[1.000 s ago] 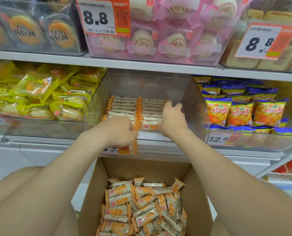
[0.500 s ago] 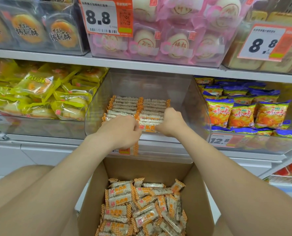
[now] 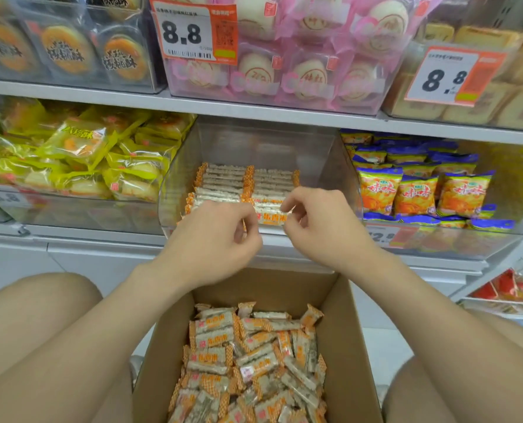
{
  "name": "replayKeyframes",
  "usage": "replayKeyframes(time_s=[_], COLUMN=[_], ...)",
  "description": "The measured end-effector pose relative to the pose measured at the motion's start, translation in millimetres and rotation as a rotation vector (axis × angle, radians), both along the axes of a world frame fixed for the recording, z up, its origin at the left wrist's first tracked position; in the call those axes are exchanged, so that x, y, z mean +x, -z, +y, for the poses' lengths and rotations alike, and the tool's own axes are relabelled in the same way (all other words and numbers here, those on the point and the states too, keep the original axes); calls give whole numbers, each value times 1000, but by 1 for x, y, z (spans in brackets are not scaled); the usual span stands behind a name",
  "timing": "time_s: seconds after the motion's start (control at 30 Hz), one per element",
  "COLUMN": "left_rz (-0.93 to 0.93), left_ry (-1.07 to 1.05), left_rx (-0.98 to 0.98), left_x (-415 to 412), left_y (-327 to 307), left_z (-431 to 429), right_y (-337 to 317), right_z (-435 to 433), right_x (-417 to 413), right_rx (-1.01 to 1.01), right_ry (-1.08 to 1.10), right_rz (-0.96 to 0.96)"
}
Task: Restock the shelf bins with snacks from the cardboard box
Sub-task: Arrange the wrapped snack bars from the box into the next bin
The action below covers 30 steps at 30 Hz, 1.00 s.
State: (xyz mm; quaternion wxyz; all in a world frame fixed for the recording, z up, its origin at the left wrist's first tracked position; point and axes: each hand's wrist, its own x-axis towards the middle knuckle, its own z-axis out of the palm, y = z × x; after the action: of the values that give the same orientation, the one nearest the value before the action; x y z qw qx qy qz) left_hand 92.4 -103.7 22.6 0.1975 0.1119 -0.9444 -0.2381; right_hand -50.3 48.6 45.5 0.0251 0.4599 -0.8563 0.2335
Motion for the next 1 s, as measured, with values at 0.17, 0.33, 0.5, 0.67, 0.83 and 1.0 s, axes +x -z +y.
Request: replayKeyframes(time_s=[0.17, 0.33, 0.5, 0.67, 0.83, 1.0], left_rz=[-691, -1104, -1059, -1256, -1507, -1519], left_ry=[252, 300, 239, 254, 278, 240], left_rx=[-122, -261, -125, -87, 24, 49], left_x=[27, 18, 2, 25, 54, 71], left_y=[35, 86, 139, 207, 243, 266], left_z=[24, 41, 43, 59, 48, 37], right_y=[8, 92, 165, 225, 255, 286], right_z=[36, 57, 65, 67, 72, 82], right_x=[46, 57, 57, 65, 81, 85], right_rx=[439, 785, 910, 958, 1197, 1310], right_ry=[-256, -293, -275, -240, -250, -215], right_rz=[-96, -158, -183, -339, -470, -503])
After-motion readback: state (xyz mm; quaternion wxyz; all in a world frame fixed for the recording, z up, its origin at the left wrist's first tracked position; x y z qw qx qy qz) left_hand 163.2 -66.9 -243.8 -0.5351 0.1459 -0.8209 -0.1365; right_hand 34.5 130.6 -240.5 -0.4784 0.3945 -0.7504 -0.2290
